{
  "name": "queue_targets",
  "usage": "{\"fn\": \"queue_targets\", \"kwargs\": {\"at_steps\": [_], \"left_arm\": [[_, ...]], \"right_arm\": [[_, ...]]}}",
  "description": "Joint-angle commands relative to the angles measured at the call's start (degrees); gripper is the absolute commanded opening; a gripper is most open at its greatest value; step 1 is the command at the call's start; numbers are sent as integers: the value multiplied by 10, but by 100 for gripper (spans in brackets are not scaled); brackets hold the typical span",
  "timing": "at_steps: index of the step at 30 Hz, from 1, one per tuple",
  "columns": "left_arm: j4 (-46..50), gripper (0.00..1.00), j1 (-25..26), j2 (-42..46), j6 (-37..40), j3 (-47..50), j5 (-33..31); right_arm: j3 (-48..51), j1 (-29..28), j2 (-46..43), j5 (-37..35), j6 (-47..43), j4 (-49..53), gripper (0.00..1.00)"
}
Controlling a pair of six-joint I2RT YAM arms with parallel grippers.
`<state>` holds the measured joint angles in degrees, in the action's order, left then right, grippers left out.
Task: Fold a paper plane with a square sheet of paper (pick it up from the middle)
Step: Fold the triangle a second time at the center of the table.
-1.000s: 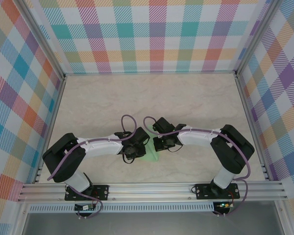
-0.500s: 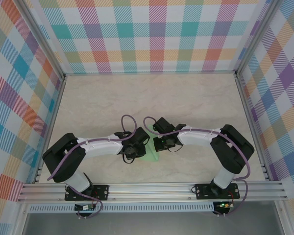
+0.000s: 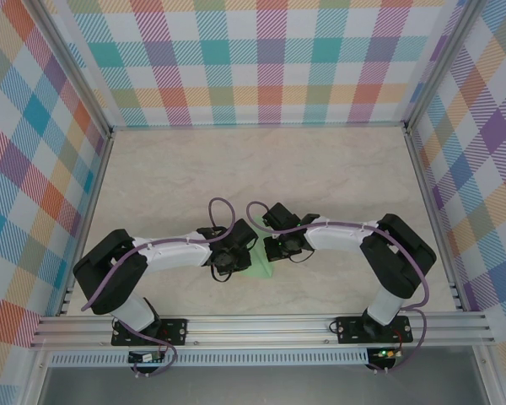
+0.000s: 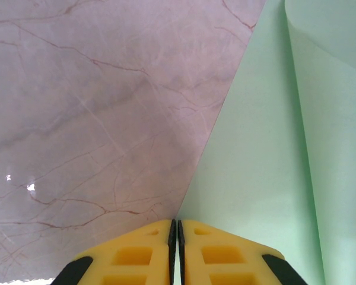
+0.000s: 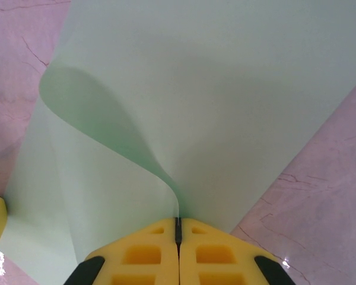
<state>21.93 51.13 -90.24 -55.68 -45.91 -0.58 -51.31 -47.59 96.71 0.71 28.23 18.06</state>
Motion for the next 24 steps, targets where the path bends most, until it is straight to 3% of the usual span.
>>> {"fn": "queue_targets", "kwargs": {"at_steps": [1, 6, 11, 19, 24], "left_arm": [[-21, 12, -2, 21, 2, 14, 3], [-76, 4, -10, 119, -8, 46, -2], [-235, 0, -56, 183, -44, 127, 75], [-423, 0, -77, 117, -83, 154, 158], [-456, 0, -76, 68, -83, 144, 169]], "right_arm": [[10, 4, 11, -4, 3, 1, 6], [14, 4, 10, -8, 2, 3, 5], [16, 4, 11, -9, 5, 0, 5], [18, 4, 12, -7, 6, -2, 5], [19, 4, 14, -7, 6, -4, 5]]}}
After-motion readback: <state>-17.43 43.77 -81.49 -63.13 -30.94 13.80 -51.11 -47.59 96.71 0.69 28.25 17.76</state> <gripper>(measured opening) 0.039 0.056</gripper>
